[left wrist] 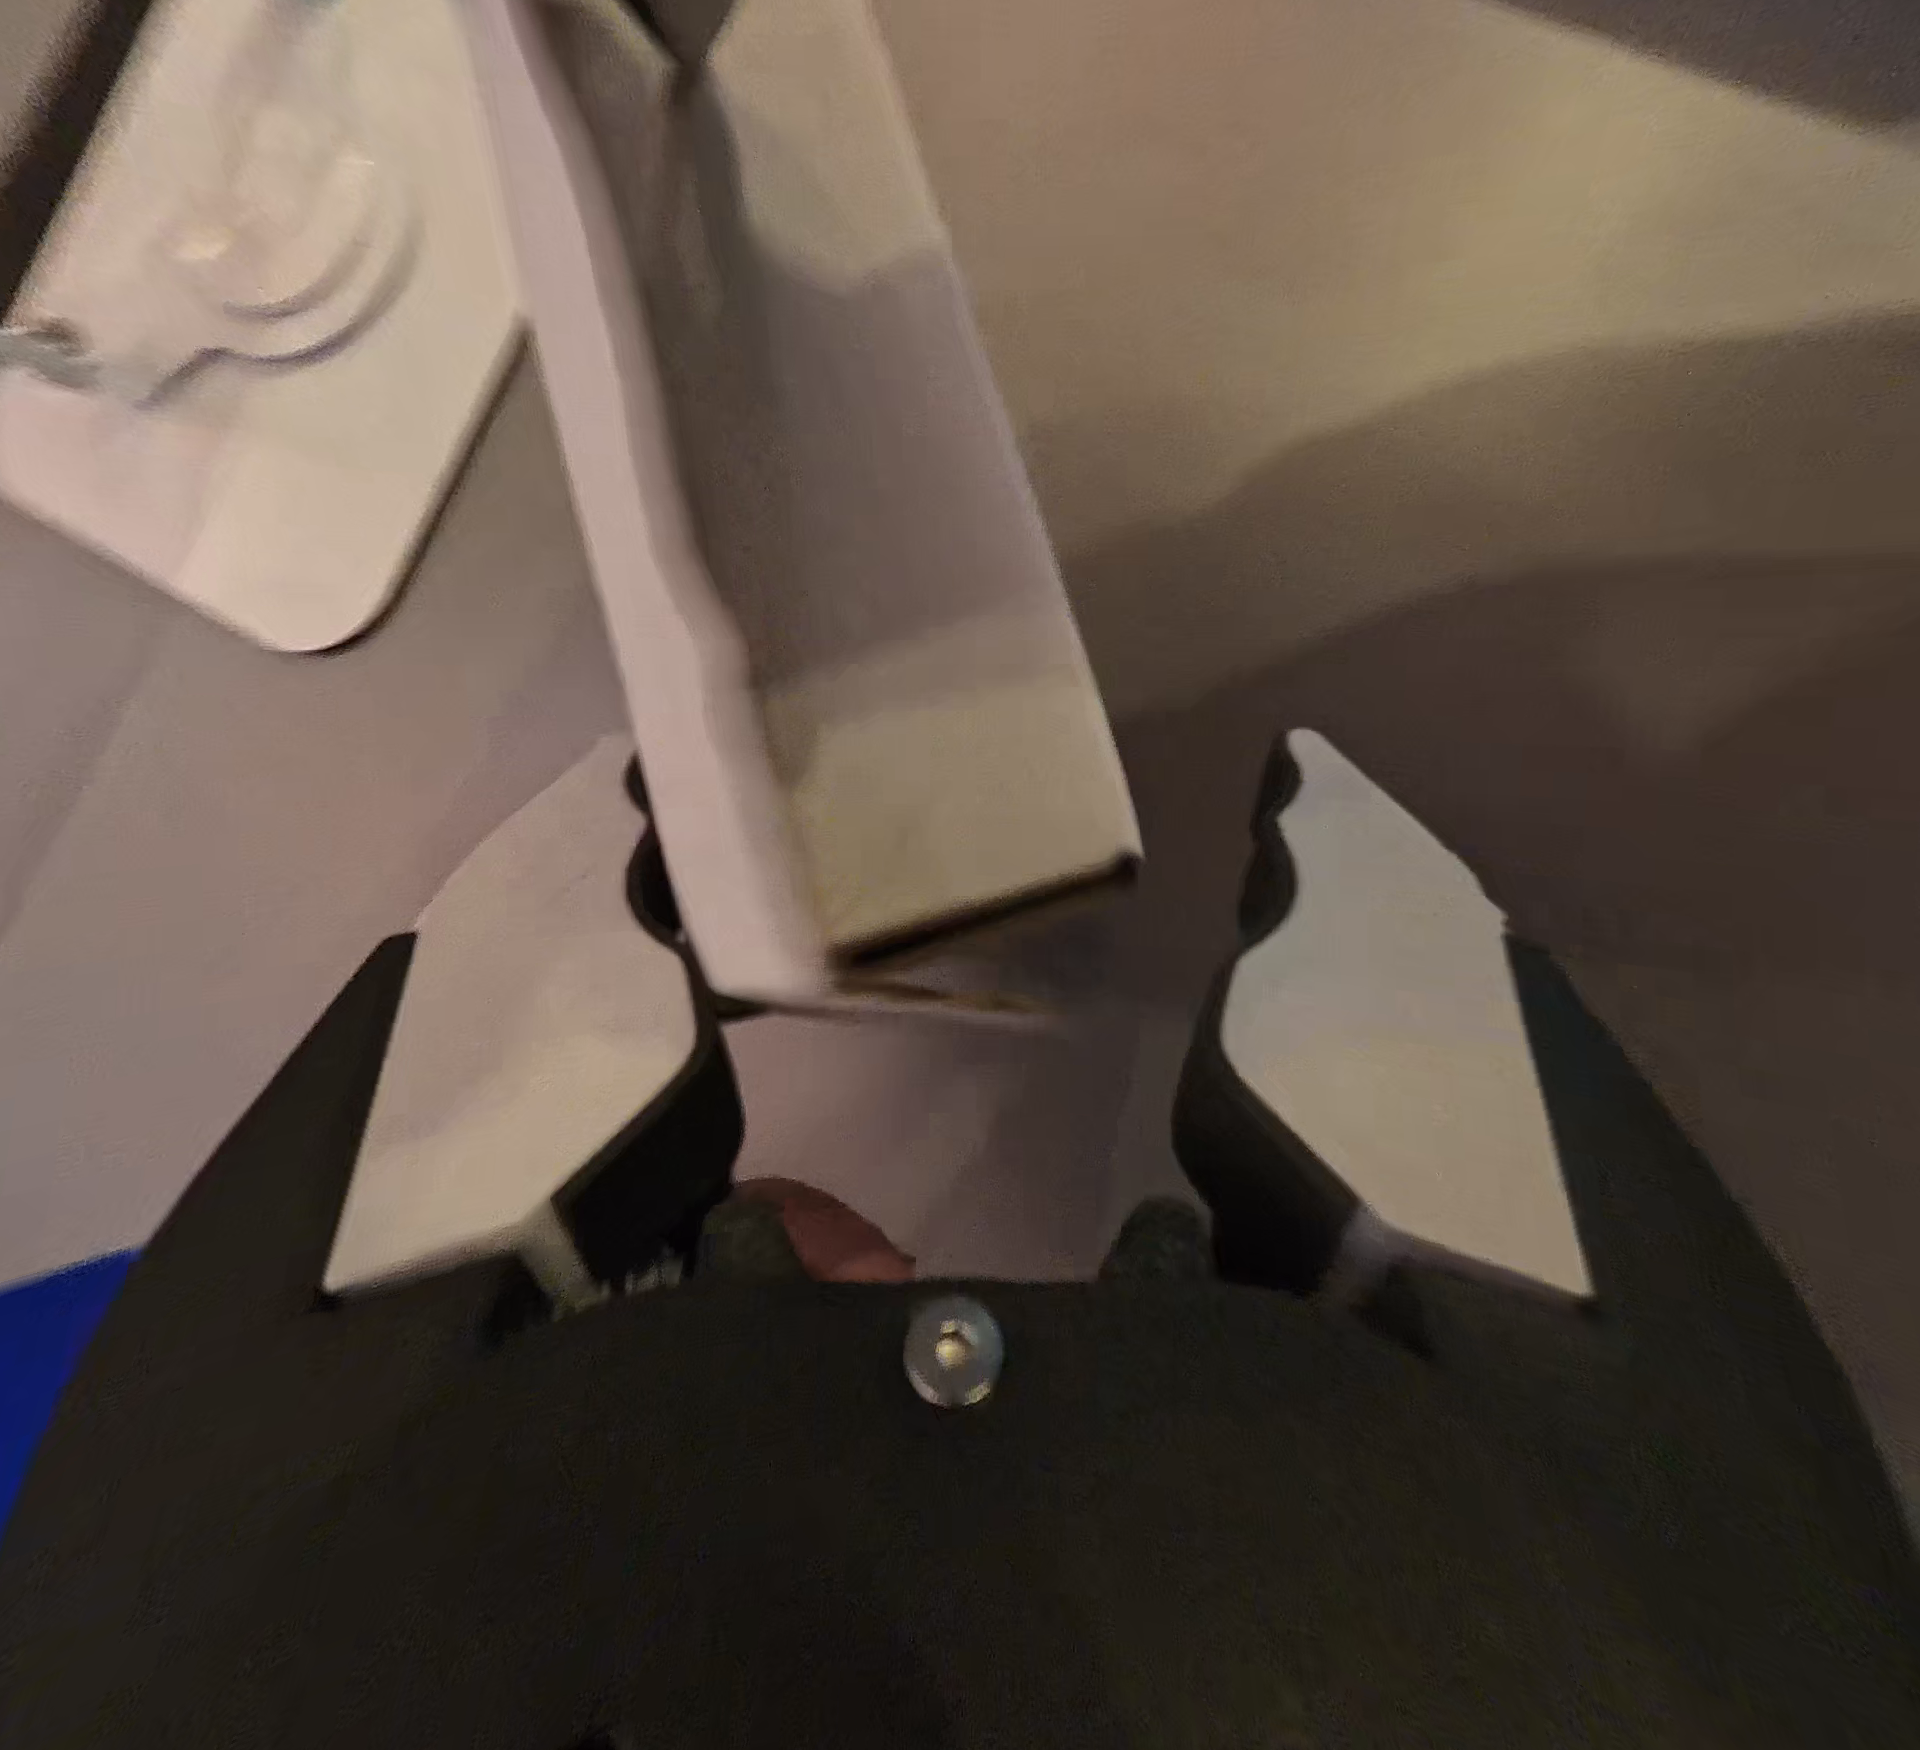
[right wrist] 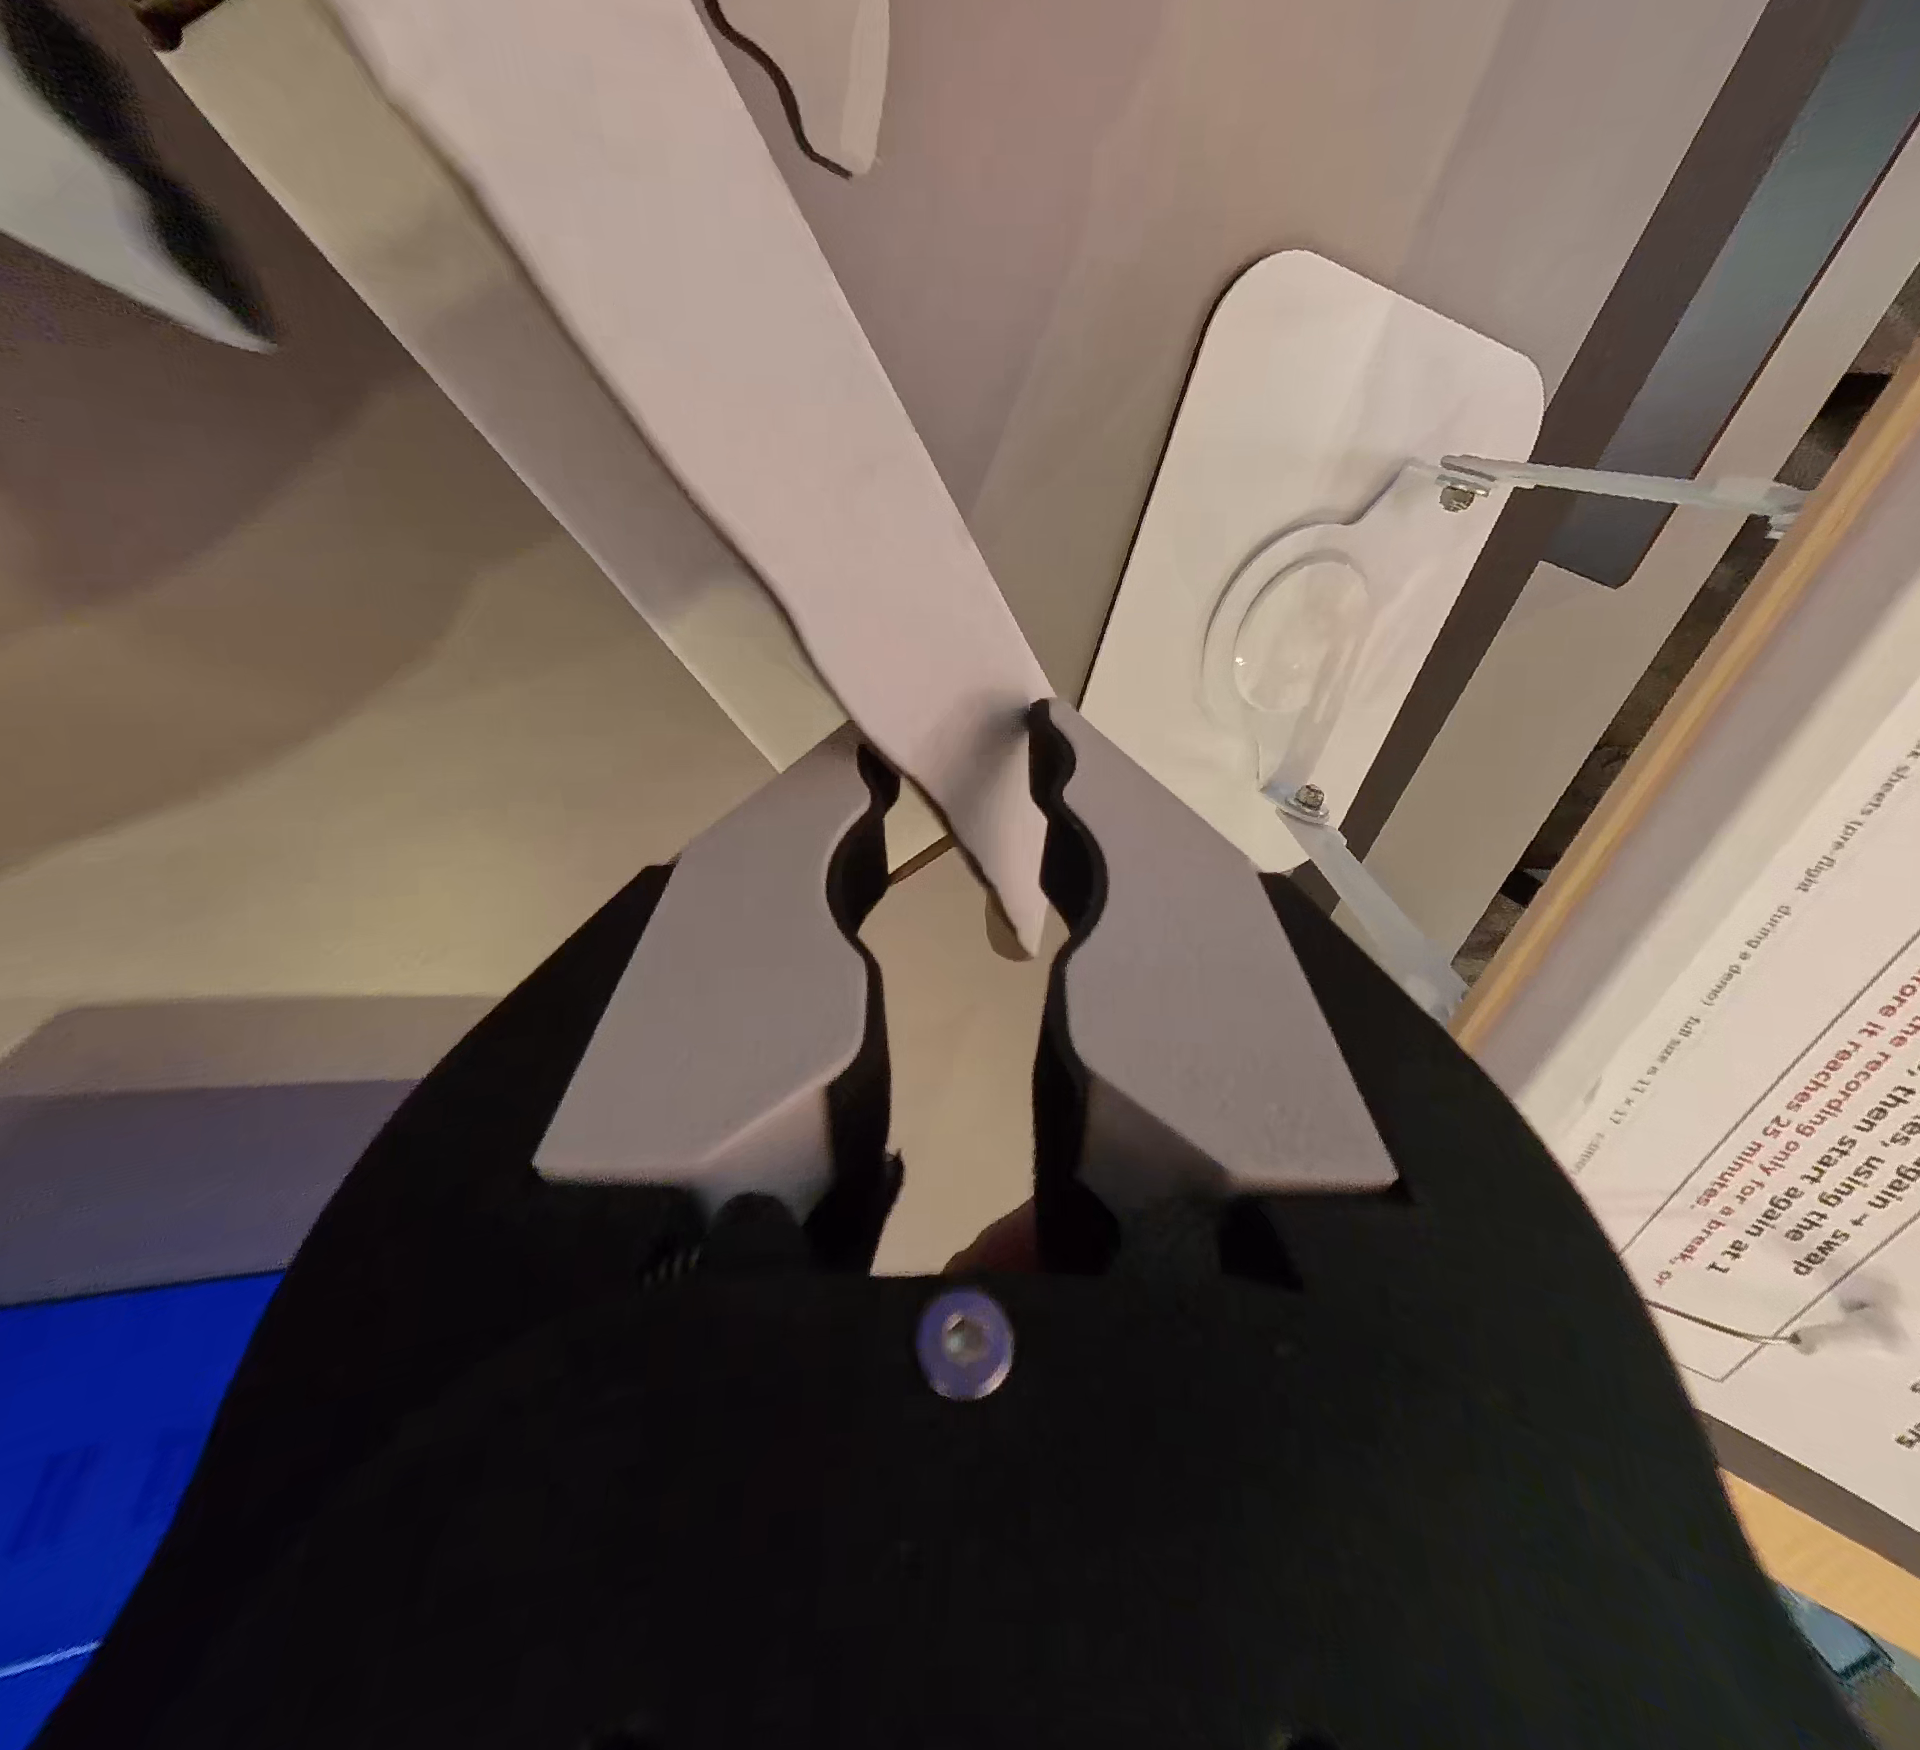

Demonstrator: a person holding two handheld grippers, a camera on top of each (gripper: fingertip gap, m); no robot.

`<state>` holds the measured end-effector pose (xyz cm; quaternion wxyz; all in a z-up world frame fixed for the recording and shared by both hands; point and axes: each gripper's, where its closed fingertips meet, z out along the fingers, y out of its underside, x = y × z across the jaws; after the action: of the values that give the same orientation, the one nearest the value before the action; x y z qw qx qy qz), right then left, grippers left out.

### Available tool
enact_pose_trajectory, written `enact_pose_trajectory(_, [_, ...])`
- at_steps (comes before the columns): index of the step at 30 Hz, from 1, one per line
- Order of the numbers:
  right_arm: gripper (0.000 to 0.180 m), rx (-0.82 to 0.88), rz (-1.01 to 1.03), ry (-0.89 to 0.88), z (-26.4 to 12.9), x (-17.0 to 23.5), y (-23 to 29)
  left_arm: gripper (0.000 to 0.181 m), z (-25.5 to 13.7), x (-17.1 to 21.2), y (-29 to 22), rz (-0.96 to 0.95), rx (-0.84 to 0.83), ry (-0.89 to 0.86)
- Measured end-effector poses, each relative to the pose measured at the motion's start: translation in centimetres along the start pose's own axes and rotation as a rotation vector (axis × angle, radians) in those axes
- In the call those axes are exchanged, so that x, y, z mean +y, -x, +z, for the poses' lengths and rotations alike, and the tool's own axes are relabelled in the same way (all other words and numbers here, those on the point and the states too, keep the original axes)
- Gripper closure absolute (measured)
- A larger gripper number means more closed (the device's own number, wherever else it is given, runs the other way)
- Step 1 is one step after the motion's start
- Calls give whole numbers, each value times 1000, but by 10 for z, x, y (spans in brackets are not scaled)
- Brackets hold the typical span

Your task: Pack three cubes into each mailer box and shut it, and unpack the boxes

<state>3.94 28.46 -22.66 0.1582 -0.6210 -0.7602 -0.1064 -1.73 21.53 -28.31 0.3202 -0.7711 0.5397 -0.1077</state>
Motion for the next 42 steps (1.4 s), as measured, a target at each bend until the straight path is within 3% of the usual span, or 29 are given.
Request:
enact_pose_trajectory(1, [158, 6, 1, 9, 0, 1, 0, 90, 3, -5, 10, -20, -96, -45])
enact_pose_trajectory(2, [159, 19, 5, 16, 1, 2, -1, 95, 4, -9, 12, -42, -113, -86])
enact_pose_trajectory(6, [155, 44, 47, -24, -6, 2, 2, 99, 5, -9, 10, -22, -54, -96])
enact_pose_trajectory(10, [144, 37, 107, -122, -24, 1, 21, 100, -4, -7, -12, 88, 160, -113])
enact_pose_trajectory(15, [142, -15, 170, -120, -35, 33, 62, 100, -23, 2, -33, 263, 345, -104])
enact_pose_trajectory(20, [138, -122, 279, -311, -48, 27, 106, 100, -34, 10, -50, 344, 516, -94])
enact_pose_trajectory(23, [143, -153, 317, -380, -47, 26, 120, 101, -33, 18, -50, 398, 507, -37])
enact_pose_trajectory(25, [158, -203, 362, -435, -48, 23, 129, 101, -33, 20, -52, 413, 495, -26])
enact_pose_trajectory(31, [161, -185, 438, -527, -52, 20, 134, 98, -45, 25, -46, 412, 415, -21])
enact_pose_trajectory(38, [148, -150, 365, -455, -57, 36, 134, 105, -90, 26, -18, 348, 374, -126])
enact_pose_trajectory(42, [135, -124, 288, -438, -57, 34, 119, 111, -93, 23, -4, 369, 370, -129])
